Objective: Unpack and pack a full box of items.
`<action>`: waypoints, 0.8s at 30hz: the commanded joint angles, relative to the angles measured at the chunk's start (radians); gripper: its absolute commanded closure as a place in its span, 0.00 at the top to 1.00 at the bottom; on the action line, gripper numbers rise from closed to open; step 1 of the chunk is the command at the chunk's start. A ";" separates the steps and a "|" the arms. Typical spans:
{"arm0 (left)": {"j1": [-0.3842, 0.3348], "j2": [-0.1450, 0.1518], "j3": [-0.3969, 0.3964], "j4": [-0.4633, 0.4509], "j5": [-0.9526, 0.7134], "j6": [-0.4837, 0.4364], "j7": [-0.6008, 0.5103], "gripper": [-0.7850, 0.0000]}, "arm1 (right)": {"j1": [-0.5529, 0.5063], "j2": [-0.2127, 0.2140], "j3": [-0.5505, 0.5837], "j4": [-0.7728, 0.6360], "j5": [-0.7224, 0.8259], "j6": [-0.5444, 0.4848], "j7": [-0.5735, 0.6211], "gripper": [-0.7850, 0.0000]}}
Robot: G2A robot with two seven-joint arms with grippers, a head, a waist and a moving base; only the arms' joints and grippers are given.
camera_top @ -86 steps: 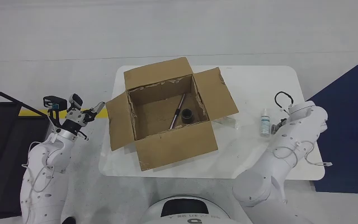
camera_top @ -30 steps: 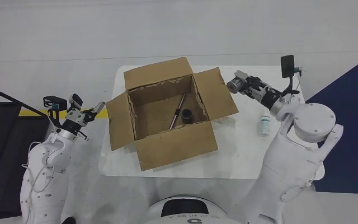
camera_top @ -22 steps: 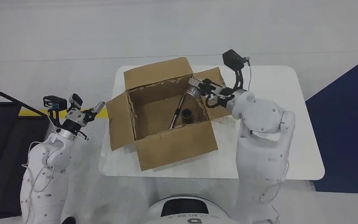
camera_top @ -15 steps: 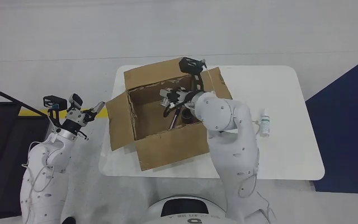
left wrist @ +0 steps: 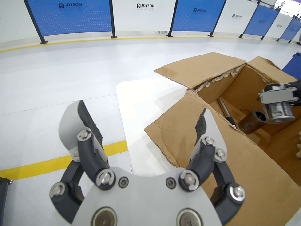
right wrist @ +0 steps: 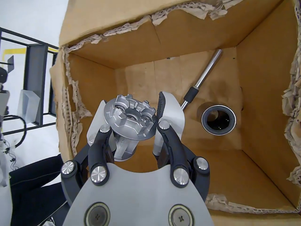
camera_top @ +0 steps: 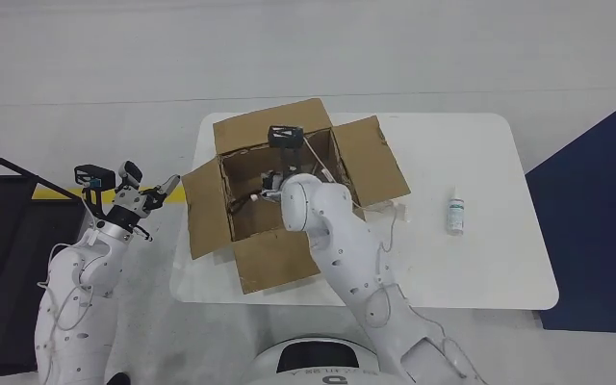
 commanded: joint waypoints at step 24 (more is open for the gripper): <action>0.000 0.000 0.000 0.000 0.000 0.000 0.000 1.00 | 0.171 -0.049 -0.050 0.363 0.010 0.112 -0.049 0.28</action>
